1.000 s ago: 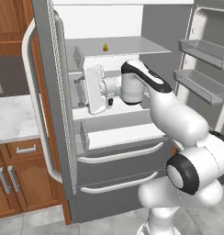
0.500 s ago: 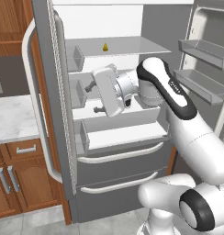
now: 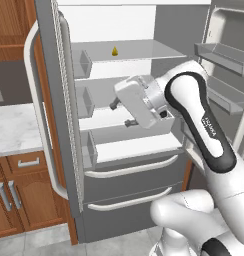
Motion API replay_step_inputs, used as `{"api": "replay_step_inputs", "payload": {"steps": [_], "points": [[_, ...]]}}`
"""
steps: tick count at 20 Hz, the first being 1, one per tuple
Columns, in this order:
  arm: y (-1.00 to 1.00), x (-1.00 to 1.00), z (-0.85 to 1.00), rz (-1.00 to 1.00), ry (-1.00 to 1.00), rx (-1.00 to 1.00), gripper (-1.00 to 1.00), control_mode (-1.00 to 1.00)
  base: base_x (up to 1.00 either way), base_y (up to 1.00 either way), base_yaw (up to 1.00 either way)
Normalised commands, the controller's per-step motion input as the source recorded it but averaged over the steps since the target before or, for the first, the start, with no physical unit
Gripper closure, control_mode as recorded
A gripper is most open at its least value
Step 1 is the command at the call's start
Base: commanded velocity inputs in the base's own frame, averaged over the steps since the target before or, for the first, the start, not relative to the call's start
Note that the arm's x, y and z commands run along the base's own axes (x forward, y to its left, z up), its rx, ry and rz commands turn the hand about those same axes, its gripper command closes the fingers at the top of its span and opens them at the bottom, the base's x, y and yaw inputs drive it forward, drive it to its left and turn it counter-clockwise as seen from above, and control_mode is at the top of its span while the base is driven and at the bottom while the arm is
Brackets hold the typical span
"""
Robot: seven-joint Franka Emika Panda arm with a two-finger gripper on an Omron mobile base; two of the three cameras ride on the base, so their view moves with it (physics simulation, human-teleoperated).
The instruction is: There is a bowl on the dining counter. Grab a lemon wedge from the fridge and place it in the bowl. Then get the liquor bottle and glass cup from the cabinet and place them next to the bowl.
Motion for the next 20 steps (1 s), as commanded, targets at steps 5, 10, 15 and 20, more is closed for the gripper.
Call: {"api": "replay_step_inputs", "payload": {"steps": [5,10,15,20], "points": [[-0.56,-0.23,0.00,-0.15,-0.25,-0.33,-1.00,-1.00,0.00,0.00,0.00],[-0.53,-0.02,0.00,-0.09,-0.24,-0.35,-1.00,-1.00,0.00,0.00,0.00],[-0.53,0.00,-0.22,-0.02,-0.18,-0.32,-1.00,-1.00,0.00,0.00,0.00],[-0.28,0.00,-0.33,0.00,-0.10,-0.20,-1.00,-1.00,0.00,0.00,0.00]]}}
